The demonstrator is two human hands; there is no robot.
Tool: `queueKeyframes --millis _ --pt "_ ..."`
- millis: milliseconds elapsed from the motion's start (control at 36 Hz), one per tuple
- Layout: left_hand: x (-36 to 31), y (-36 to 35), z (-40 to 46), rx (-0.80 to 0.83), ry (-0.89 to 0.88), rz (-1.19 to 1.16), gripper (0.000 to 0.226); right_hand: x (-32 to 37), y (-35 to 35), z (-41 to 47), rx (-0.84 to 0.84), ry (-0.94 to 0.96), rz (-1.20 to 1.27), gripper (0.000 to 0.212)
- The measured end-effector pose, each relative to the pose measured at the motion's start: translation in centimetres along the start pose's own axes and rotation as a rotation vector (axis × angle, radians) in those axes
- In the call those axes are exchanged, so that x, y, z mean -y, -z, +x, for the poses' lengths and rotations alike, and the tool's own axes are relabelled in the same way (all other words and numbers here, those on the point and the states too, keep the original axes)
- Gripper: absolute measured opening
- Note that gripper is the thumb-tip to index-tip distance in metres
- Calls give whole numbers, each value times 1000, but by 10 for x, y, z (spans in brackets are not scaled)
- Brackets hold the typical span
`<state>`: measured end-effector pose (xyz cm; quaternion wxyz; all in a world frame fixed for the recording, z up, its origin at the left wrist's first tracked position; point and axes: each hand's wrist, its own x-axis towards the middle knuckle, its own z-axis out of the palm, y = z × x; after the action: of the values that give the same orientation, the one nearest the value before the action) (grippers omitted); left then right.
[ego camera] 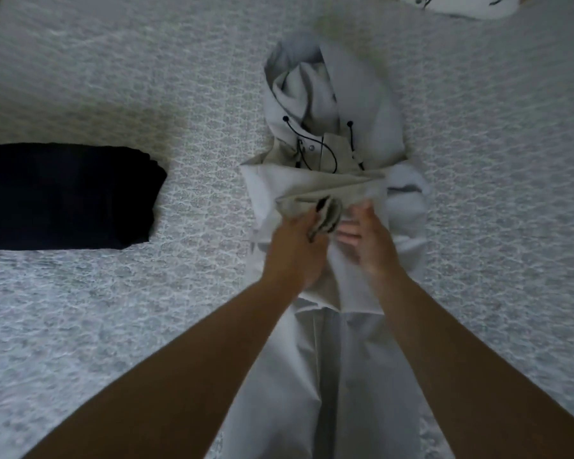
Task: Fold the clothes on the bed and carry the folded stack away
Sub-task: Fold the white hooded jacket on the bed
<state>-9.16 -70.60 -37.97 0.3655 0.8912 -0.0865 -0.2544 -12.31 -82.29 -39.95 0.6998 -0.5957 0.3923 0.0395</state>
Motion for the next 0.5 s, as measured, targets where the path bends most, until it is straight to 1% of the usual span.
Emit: queueKeyframes --millis 28,56,111,167,194,222,250,306,333,361,389,444,500 --pt "-3 -16 0 39 -27 24 46 1 2 1 -2 -17 0 33" --pt "-5 -29 -2 69 -48 42 47 0 3 0 0 -19 -60 26" --pt "-6 -46 -1 134 -81 127 48 -7 9 3 -29 -15 -251 23" --pt "-3 -52 2 194 -175 261 48 -11 16 8 -113 -11 -376 19" --pt "0 -51 1 191 -215 287 46 -12 20 11 -159 3 -436 17" --pt "4 -47 -1 150 -246 295 41 -12 23 14 -185 19 -493 16" --pt "8 -42 -2 59 -279 305 38 -11 24 17 -185 37 -531 19" --pt "12 -32 -2 -195 -349 405 45 -9 26 24 -163 81 -550 26" --pt "15 -28 0 -304 -338 454 43 -8 26 26 -178 110 -547 27" --pt "18 -25 4 -368 -302 489 39 -6 26 27 -222 138 -544 27" --pt "22 -24 10 -368 -233 512 44 -4 24 27 -285 166 -546 28" --pt "34 -25 23 -226 -108 634 69 -2 16 26 -401 252 -600 35" --pt "43 -35 38 -149 -112 770 85 -2 1 24 -433 395 -813 51"
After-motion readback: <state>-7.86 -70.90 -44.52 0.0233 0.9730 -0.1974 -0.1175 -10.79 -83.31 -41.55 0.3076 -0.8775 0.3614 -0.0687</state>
